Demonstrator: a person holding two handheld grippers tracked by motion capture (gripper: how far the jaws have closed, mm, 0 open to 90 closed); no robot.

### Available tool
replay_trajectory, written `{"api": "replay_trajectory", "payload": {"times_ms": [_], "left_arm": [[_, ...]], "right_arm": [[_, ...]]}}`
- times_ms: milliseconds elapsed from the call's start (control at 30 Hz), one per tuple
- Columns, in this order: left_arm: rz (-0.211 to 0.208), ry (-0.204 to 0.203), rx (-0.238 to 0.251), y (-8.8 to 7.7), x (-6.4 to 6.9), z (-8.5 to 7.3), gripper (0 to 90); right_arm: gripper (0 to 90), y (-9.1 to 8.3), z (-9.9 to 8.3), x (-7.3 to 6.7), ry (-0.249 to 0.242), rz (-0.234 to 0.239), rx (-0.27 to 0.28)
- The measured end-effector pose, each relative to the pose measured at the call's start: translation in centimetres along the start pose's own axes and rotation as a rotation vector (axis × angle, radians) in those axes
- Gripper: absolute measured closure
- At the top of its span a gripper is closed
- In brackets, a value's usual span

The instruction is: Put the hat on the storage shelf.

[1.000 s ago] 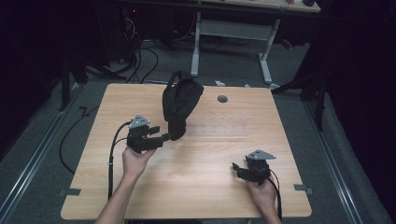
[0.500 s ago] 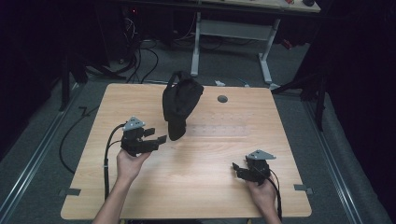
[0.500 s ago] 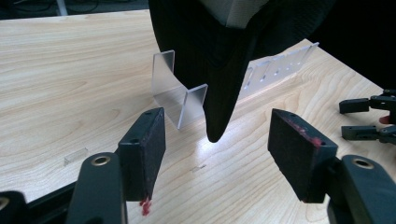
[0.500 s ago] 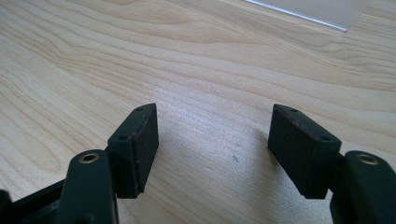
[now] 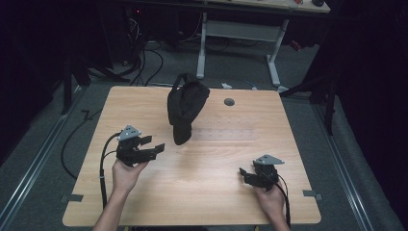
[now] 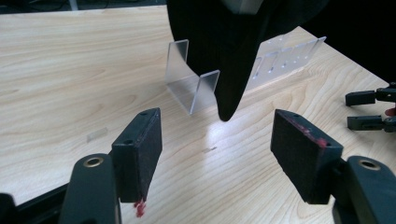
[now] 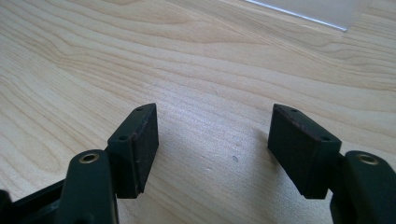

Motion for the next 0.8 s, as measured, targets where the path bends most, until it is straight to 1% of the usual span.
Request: {"api": "replay_trajectory", "payload": {"times_ms": [200, 333, 533, 800], "left_arm": [[-0.009, -0.015, 0.008, -0.3, -0.1, -0.7, 33.8], [-0.006, -0.025, -0.013, -0.1, -0.4, -1.5, 33.6], [-0.009, -0.044, -0.012, -0.3, -0.7, -2.4, 33.3], [-0.02, -0.063, -0.024, -0.3, -0.9, -3.7, 33.2]], "right_arm": [[33.8, 0.0, 0.0, 0.0, -0.001, -0.001, 0.0], [33.8, 0.0, 0.0, 0.0, 0.0, -0.001, 0.0], [33.8, 0.0, 0.0, 0.0, 0.001, 0.0, 0.0], [33.8, 0.0, 0.0, 0.0, 0.0, 0.0, 0.0]]}}
Point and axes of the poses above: each handheld gripper's, and its own axes: y roughly forward along the jaws, z roughly out of its top, x roughly to its right, the point moved 7 cm from there along y, roughly forward along the jaws, and after that the axes turned 15 degrees about -x, right-handed, at the moved point
